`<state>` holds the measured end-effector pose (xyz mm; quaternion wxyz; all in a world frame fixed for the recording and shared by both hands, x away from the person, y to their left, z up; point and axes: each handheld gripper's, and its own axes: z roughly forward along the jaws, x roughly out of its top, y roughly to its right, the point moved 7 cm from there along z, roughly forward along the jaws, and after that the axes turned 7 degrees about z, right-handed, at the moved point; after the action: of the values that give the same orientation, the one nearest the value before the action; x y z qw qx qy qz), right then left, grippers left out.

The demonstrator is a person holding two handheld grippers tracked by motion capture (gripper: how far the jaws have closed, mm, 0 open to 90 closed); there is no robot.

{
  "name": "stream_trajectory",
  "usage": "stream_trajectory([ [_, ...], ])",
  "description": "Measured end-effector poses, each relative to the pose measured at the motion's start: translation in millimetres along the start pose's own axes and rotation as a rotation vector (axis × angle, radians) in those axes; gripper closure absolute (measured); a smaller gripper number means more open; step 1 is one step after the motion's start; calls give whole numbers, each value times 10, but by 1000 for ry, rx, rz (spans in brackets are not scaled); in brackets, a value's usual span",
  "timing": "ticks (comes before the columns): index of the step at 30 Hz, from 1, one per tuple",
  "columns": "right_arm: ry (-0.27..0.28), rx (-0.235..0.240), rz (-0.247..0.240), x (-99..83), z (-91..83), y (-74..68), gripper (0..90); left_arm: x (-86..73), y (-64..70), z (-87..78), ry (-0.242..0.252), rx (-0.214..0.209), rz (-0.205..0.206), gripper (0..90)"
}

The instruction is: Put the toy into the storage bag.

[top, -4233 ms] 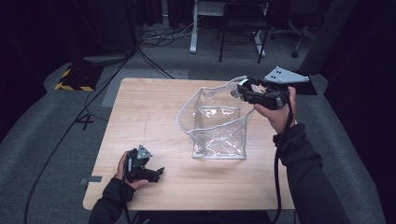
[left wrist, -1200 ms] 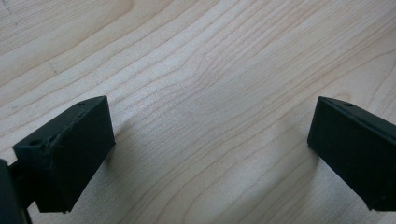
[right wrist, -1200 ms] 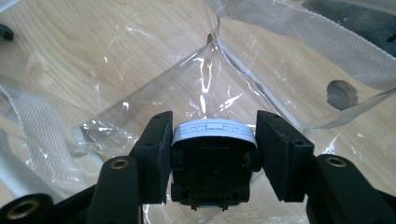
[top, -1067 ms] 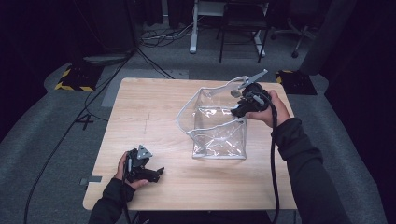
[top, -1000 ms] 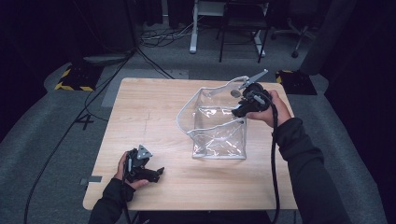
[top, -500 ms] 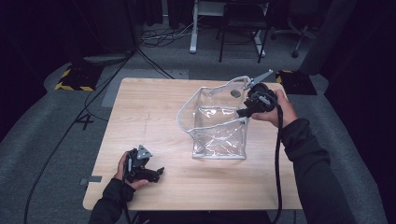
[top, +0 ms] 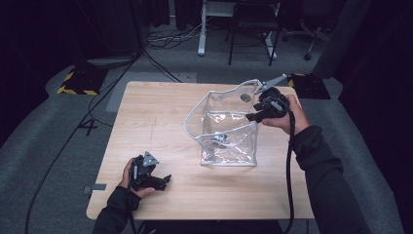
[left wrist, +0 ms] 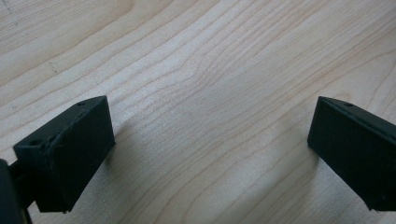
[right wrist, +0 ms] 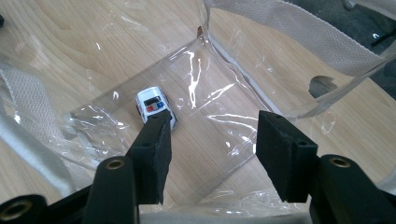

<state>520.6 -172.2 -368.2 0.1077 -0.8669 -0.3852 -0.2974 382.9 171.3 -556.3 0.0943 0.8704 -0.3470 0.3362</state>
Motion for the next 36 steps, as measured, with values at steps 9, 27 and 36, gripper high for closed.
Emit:
stream_trajectory([
  [9, 51, -12, 7, 33, -15, -25, 434, 0, 0, 0, 0, 0, 0, 7],
  [27, 217, -64, 43, 87, -114, 8, 259, 0, 0, 0, 0, 0, 0, 7],
  [36, 293, -93, 83, 95, -198, -1, 206, 0, 0, 0, 0, 0, 0, 7],
])
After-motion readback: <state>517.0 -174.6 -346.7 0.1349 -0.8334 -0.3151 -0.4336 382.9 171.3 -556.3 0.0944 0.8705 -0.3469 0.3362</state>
